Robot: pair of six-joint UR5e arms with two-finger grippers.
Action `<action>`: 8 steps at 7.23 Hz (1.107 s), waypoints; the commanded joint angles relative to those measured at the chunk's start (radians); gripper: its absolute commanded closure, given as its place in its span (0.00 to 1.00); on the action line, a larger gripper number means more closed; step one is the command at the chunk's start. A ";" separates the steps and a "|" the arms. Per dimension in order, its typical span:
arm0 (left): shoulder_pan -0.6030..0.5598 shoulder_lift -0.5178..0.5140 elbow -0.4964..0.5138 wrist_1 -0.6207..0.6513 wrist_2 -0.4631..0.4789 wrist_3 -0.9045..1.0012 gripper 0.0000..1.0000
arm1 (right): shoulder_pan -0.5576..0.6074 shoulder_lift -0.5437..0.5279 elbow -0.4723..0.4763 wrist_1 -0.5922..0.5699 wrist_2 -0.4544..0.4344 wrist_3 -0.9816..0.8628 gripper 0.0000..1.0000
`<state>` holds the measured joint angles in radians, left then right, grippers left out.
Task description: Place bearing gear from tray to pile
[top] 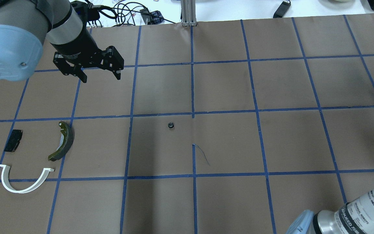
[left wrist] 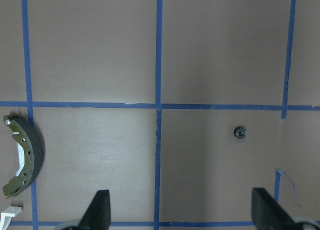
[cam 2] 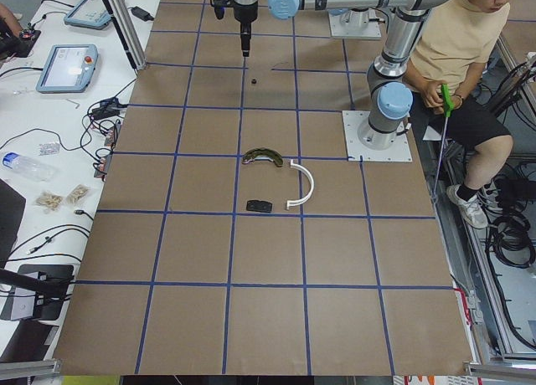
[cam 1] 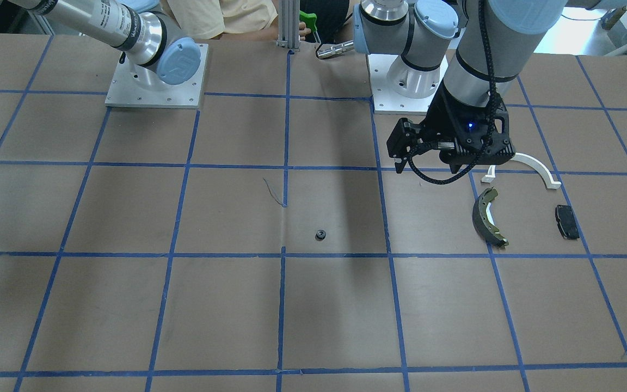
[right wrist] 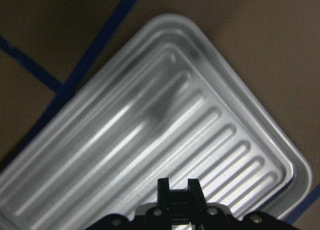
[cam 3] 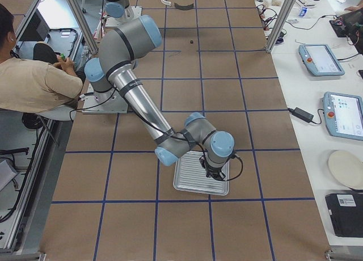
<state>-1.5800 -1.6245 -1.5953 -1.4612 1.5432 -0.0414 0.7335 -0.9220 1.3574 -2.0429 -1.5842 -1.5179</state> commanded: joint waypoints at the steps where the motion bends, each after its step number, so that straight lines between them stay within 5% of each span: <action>1: 0.000 0.000 0.000 0.001 0.000 0.000 0.00 | 0.194 -0.082 0.048 0.007 0.029 0.367 1.00; 7: 0.000 0.000 0.000 -0.001 0.000 0.000 0.00 | 0.828 -0.158 0.294 -0.112 0.017 1.448 1.00; 8: 0.000 0.000 0.000 -0.001 0.000 0.000 0.00 | 0.922 -0.162 0.343 -0.203 0.016 1.599 1.00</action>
<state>-1.5801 -1.6245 -1.5953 -1.4619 1.5431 -0.0414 1.5215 -1.0666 1.6328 -2.1674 -1.5663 -0.1461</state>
